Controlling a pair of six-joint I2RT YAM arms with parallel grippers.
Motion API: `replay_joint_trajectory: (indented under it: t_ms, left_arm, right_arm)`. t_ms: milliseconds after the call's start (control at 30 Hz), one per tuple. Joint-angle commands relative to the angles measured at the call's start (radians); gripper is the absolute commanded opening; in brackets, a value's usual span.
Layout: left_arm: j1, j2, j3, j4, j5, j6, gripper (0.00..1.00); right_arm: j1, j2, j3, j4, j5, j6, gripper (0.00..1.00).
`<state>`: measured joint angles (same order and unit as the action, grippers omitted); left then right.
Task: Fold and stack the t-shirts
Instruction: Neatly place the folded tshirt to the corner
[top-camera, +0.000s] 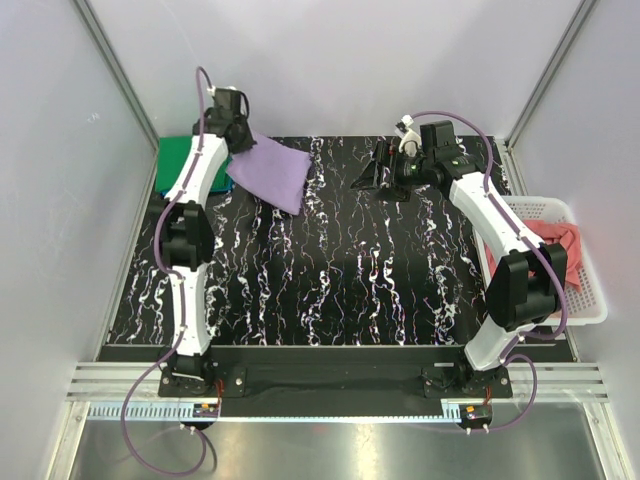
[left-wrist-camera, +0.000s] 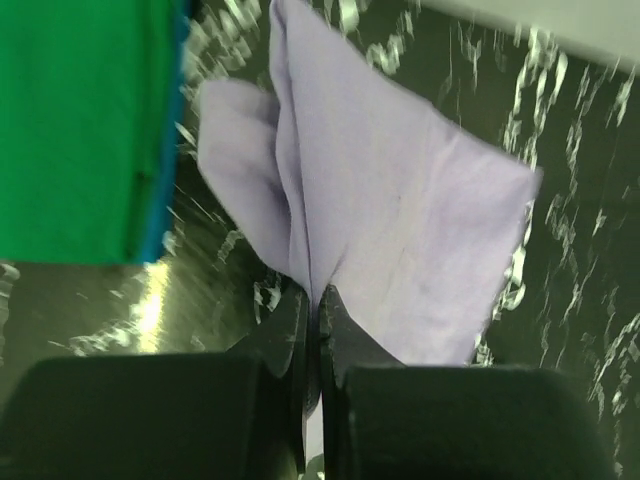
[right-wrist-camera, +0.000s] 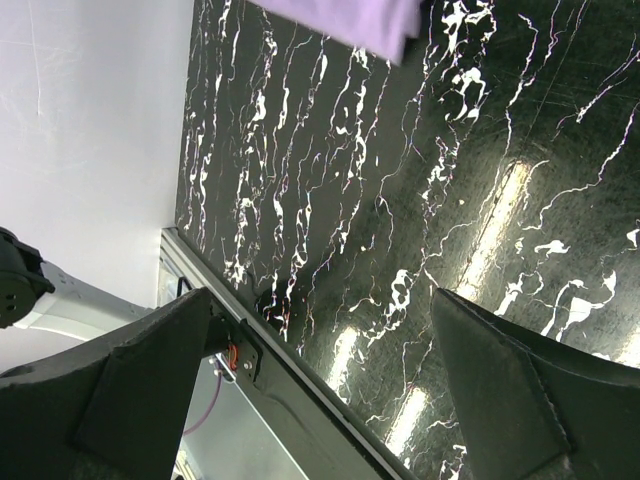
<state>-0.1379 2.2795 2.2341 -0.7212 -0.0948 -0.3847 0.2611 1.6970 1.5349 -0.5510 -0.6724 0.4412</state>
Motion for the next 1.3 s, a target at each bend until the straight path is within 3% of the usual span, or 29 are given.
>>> replay_joint_trajectory:
  t_ms: [0, 500, 633, 833, 1133, 1167, 1200, 1267]
  left_arm:
    - [0.040, -0.028, 0.114, 0.043, -0.065, 0.000, 0.00]
    - [0.118, -0.081, 0.098, 0.169, -0.109, 0.153, 0.00]
    - [0.136, -0.083, 0.082, 0.250, -0.040, 0.216, 0.00]
    - [0.254, -0.029, 0.140, 0.266, 0.026, 0.202, 0.00]
    - [0.377, 0.037, 0.024, 0.304, 0.029, 0.207, 0.01]
    - [0.389, 0.067, 0.032, 0.308, 0.017, 0.182, 0.09]
    - [0.406, 0.077, 0.033, 0.316, 0.009, 0.170, 0.37]
    - [0.411, 0.086, 0.042, 0.300, -0.031, 0.153, 0.55]
  right_arm:
    - [0.003, -0.039, 0.022, 0.020, 0.005, -0.016, 1.00]
    - [0.003, 0.036, 0.093, 0.023, -0.015, -0.022, 1.00]
    - [0.003, 0.049, 0.100, 0.025, -0.016, -0.022, 1.00]
    - [0.003, 0.061, 0.103, 0.017, -0.021, -0.029, 1.00]
    - [0.003, 0.064, 0.083, -0.003, -0.001, -0.056, 1.00]
    - [0.004, 0.066, 0.083, -0.007, -0.001, -0.058, 1.00]
    - [0.003, 0.064, 0.085, -0.021, 0.000, -0.064, 1.00]
    - [0.003, 0.059, 0.082, -0.024, 0.020, -0.073, 1.00]
